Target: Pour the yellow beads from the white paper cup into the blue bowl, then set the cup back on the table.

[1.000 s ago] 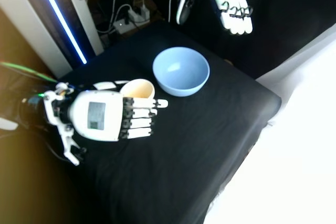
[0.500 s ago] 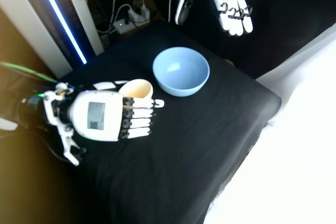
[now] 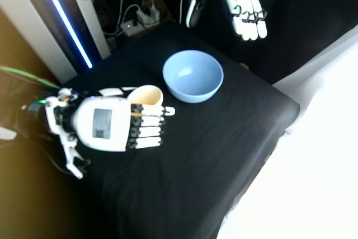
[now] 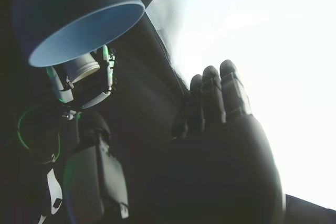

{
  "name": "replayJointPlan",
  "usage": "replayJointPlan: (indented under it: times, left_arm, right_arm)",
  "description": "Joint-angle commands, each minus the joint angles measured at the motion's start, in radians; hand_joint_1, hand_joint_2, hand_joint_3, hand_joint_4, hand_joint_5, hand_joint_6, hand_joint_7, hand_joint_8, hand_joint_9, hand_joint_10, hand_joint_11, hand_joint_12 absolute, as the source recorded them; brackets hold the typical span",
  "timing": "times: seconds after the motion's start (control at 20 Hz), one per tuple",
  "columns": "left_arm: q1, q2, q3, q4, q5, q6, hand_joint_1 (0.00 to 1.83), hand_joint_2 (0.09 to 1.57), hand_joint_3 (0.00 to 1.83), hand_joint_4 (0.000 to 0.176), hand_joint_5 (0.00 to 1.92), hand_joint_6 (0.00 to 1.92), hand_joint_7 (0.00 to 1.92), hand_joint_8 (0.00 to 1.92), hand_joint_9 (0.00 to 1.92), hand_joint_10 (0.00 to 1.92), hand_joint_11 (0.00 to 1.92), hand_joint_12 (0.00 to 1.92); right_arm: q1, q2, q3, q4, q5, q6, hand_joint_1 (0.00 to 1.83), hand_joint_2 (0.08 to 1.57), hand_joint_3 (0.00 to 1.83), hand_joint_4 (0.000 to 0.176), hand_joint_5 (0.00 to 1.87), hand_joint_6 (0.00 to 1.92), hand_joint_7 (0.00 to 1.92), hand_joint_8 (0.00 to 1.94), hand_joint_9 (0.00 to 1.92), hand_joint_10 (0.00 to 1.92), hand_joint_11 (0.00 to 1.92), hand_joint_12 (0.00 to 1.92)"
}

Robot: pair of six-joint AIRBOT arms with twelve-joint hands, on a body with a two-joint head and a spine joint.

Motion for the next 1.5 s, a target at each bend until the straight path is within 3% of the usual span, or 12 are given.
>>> replayJointPlan:
  times: [0.0, 0.2, 0.45, 0.6, 0.7, 0.75, 0.95, 1.05, 1.1, 1.2, 1.3, 1.45]
  left_arm:
    - [-0.013, 0.000, 0.006, -0.019, -0.115, -0.004, 0.40, 1.03, 0.00, 0.000, 0.00, 0.00, 0.20, 0.01, 0.21, 0.01, 0.13, 0.05]
    - [-0.013, -0.001, 0.007, -0.018, -0.113, -0.004, 0.41, 1.04, 0.01, 0.000, 0.00, 0.00, 0.18, 0.00, 0.18, 0.00, 0.10, 0.04]
    - [-0.013, -0.001, 0.009, -0.017, -0.110, -0.004, 0.40, 1.04, 0.00, 0.000, 0.00, 0.00, 0.18, 0.00, 0.19, 0.00, 0.10, 0.04]
    - [-0.013, -0.001, 0.009, -0.017, -0.108, -0.004, 0.40, 1.04, 0.00, 0.000, 0.00, 0.00, 0.19, 0.00, 0.17, 0.00, 0.08, 0.03]
    - [-0.013, -0.003, 0.010, -0.017, -0.107, -0.004, 0.40, 1.05, 0.00, 0.000, 0.00, 0.00, 0.15, 0.00, 0.13, 0.00, 0.02, 0.00]
    - [-0.013, -0.003, 0.010, -0.017, -0.107, -0.004, 0.40, 1.04, 0.00, 0.000, 0.00, 0.00, 0.15, 0.00, 0.13, 0.00, 0.02, 0.00]
    - [-0.014, -0.003, 0.011, -0.016, -0.102, -0.004, 0.42, 1.03, 0.00, 0.000, 0.00, 0.00, 0.08, 0.00, 0.06, 0.00, 0.00, 0.00]
    - [-0.014, -0.004, 0.011, -0.016, -0.101, -0.005, 0.41, 1.04, 0.00, 0.000, 0.00, 0.00, 0.06, 0.00, 0.06, 0.00, 0.00, 0.00]
    - [-0.015, -0.004, 0.011, -0.016, -0.101, -0.005, 0.39, 1.04, 0.00, 0.000, 0.00, 0.00, 0.04, 0.00, 0.06, 0.00, 0.00, 0.00]
    - [-0.015, -0.004, 0.011, -0.016, -0.101, -0.005, 0.45, 1.03, 0.00, 0.000, 0.00, 0.00, 0.06, 0.01, 0.08, 0.01, 0.02, 0.01]
    - [-0.015, -0.003, 0.012, -0.016, -0.100, -0.005, 0.45, 1.03, 0.00, 0.000, 0.00, 0.00, 0.06, 0.00, 0.07, 0.00, 0.02, 0.01]
    - [-0.016, -0.003, 0.012, -0.016, -0.100, -0.005, 0.44, 1.04, 0.00, 0.000, 0.00, 0.00, 0.06, 0.01, 0.08, 0.00, 0.02, 0.01]
  right_arm:
    - [0.023, 0.005, 0.003, 0.014, 0.122, 0.005, 1.13, 0.89, 0.00, 0.000, 0.98, 0.00, 0.91, 0.66, 0.80, 1.22, 0.68, 1.69]
    - [0.044, 0.011, 0.010, 0.001, 0.116, 0.005, 1.12, 0.88, 0.00, 0.000, 1.01, 0.01, 0.80, 0.91, 0.74, 1.28, 0.63, 1.70]
    - [0.115, 0.014, 0.027, -0.064, 0.064, 0.005, 1.10, 0.86, 0.00, 0.000, 0.99, 0.01, 0.79, 0.80, 0.71, 1.24, 0.58, 1.73]
    - [0.139, 0.014, 0.036, -0.081, 0.047, 0.005, 1.09, 0.85, 0.00, 0.000, 1.02, 0.01, 0.88, 0.63, 0.75, 1.07, 0.57, 1.63]
    - [0.152, 0.014, 0.041, -0.089, 0.037, 0.005, 1.09, 0.84, 0.00, 0.000, 1.04, 0.01, 0.88, 1.43, 0.92, 1.74, 0.93, 1.91]
    - [0.169, 0.014, 0.044, -0.105, 0.023, 0.005, 1.08, 0.84, 0.00, 0.000, 1.04, 0.01, 0.89, 1.49, 0.96, 1.76, 0.98, 1.92]
    - [0.213, 0.001, 0.057, -0.151, -0.012, 0.005, 1.06, 0.86, 0.00, 0.000, 1.03, 0.01, 0.78, 1.31, 0.82, 1.56, 0.77, 1.87]
    - [0.220, -0.003, 0.059, -0.156, -0.014, 0.005, 1.03, 0.87, 0.00, 0.000, 0.99, 0.01, 0.85, 0.52, 0.78, 0.81, 0.55, 1.47]
    - [0.222, -0.004, 0.059, -0.156, -0.014, 0.005, 1.05, 0.88, 0.00, 0.000, 0.98, 0.00, 0.92, 0.33, 0.80, 0.72, 0.52, 1.48]
    - [0.228, -0.007, 0.062, -0.156, -0.015, 0.005, 1.06, 0.90, 0.00, 0.000, 0.96, 0.00, 0.99, 0.28, 0.78, 0.91, 0.54, 1.59]
    - [0.239, -0.012, 0.065, -0.158, -0.016, 0.005, 1.04, 0.91, 0.00, 0.000, 0.93, 0.00, 0.95, 0.15, 0.73, 0.74, 0.43, 1.55]
    - [0.269, -0.021, 0.067, -0.182, -0.026, 0.005, 1.01, 0.92, 0.00, 0.000, 0.92, 0.00, 0.96, 0.12, 0.74, 0.75, 0.46, 1.57]
